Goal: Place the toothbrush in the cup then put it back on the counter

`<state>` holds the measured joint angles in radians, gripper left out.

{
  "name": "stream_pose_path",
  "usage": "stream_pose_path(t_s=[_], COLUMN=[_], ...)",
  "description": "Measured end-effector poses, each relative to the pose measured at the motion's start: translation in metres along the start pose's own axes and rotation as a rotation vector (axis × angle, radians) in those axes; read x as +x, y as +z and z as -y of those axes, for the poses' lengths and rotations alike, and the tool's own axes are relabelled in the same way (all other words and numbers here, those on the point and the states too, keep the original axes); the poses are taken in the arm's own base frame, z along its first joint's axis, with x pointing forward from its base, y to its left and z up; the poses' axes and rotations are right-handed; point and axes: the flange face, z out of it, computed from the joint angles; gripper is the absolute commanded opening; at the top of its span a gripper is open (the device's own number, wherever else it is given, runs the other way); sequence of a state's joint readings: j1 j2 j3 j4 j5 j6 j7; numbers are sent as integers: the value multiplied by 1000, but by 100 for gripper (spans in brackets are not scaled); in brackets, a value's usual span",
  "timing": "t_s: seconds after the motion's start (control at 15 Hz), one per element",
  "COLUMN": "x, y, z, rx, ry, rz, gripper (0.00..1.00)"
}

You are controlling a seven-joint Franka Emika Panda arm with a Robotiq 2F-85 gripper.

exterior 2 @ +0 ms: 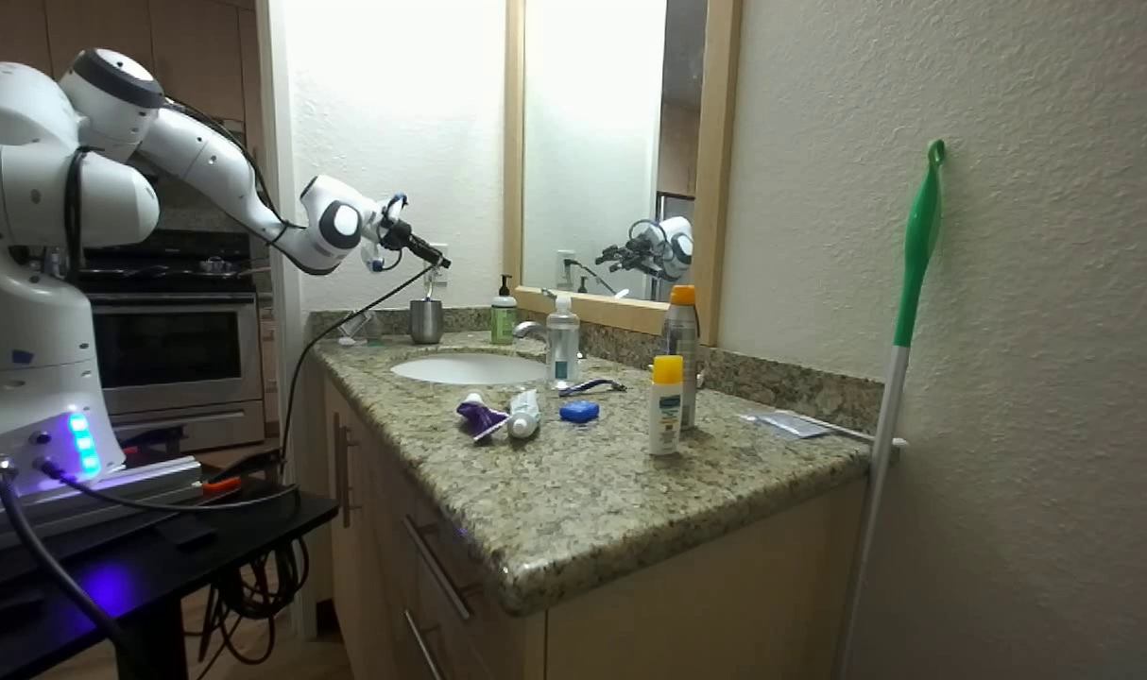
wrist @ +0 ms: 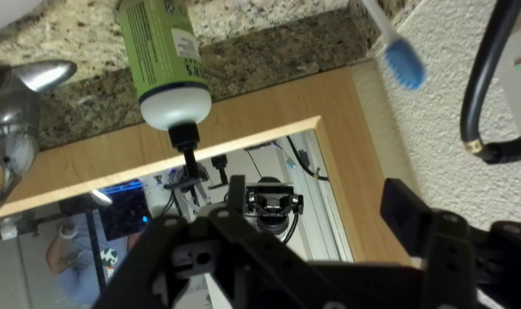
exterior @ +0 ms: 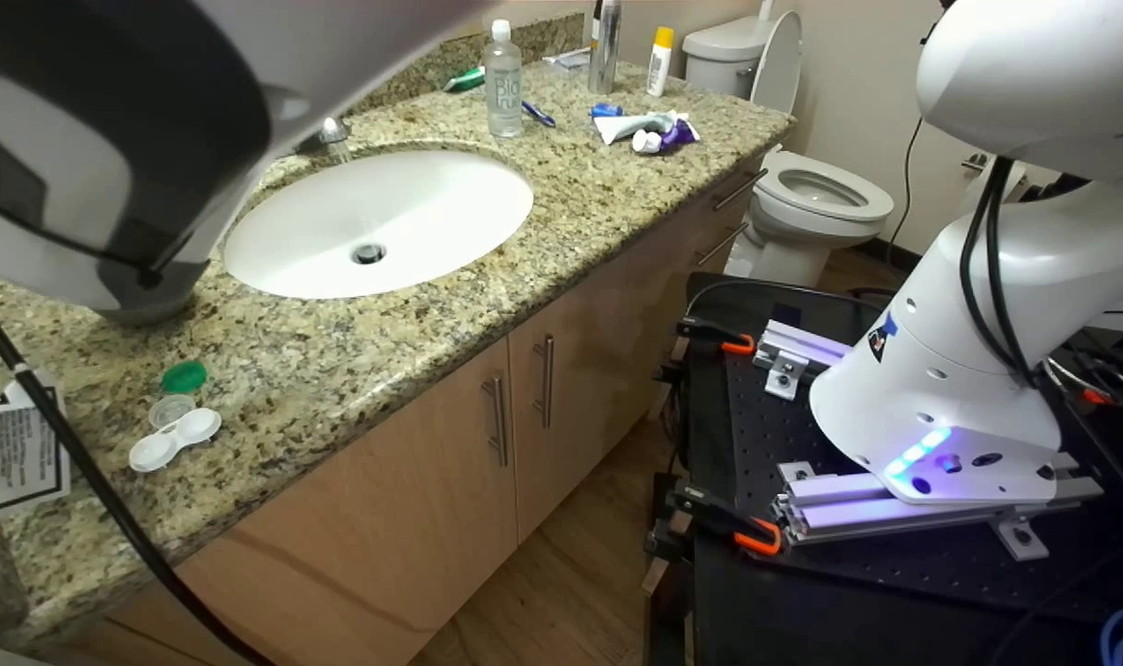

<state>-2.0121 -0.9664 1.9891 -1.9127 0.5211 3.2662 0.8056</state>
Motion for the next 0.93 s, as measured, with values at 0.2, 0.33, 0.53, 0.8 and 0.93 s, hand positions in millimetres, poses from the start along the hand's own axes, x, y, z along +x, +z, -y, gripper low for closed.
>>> stream_pose_path(t_s=[0.2, 0.33, 0.53, 0.8, 0.93], x=[-31, -42, 18, 125, 171], y=[-1, -10, -34, -56, -70], z=[15, 31, 38, 10, -9], rx=[36, 87, 165, 172, 166], ry=[48, 96, 191, 199, 170], rz=[104, 159, 112, 18, 14], gripper=[100, 100, 100, 100, 100])
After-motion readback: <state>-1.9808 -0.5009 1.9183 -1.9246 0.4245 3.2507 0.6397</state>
